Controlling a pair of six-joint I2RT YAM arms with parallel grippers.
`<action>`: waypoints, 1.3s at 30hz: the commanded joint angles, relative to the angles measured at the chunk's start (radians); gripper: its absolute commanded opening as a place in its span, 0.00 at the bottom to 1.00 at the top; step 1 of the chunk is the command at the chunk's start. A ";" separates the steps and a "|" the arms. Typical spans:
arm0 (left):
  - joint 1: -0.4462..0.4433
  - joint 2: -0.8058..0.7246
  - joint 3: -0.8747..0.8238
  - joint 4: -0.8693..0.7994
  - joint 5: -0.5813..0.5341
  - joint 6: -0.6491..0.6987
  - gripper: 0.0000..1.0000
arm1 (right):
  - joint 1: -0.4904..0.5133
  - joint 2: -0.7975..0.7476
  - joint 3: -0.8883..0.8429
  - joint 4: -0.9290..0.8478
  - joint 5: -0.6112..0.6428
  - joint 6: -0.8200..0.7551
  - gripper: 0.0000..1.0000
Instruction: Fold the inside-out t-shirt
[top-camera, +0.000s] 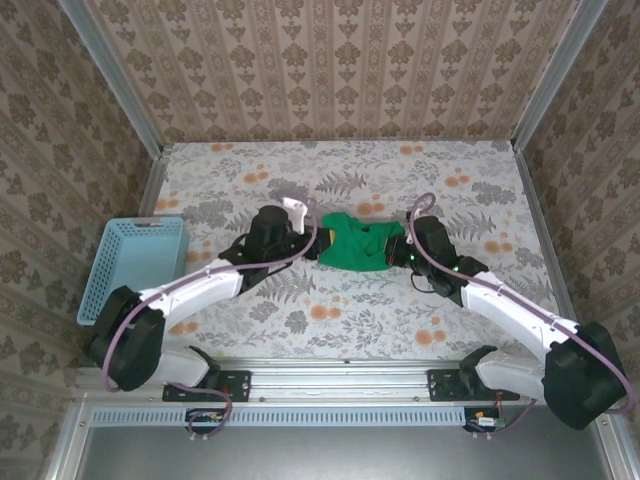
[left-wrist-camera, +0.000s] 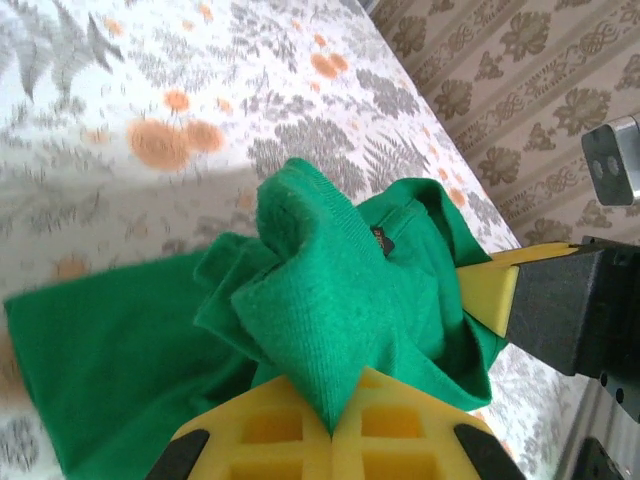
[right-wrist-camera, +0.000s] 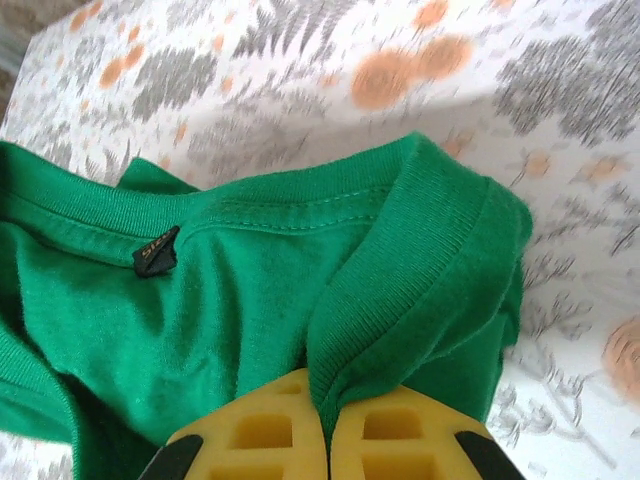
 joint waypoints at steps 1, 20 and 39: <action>0.030 0.088 0.090 -0.013 -0.021 0.063 0.00 | -0.033 0.059 0.071 -0.012 0.047 -0.024 0.00; 0.120 0.401 0.319 -0.013 0.016 0.073 0.03 | -0.129 0.412 0.244 0.096 0.024 -0.106 0.00; 0.163 0.730 0.654 -0.261 0.039 0.112 0.36 | -0.145 0.562 0.314 0.055 0.219 -0.107 0.17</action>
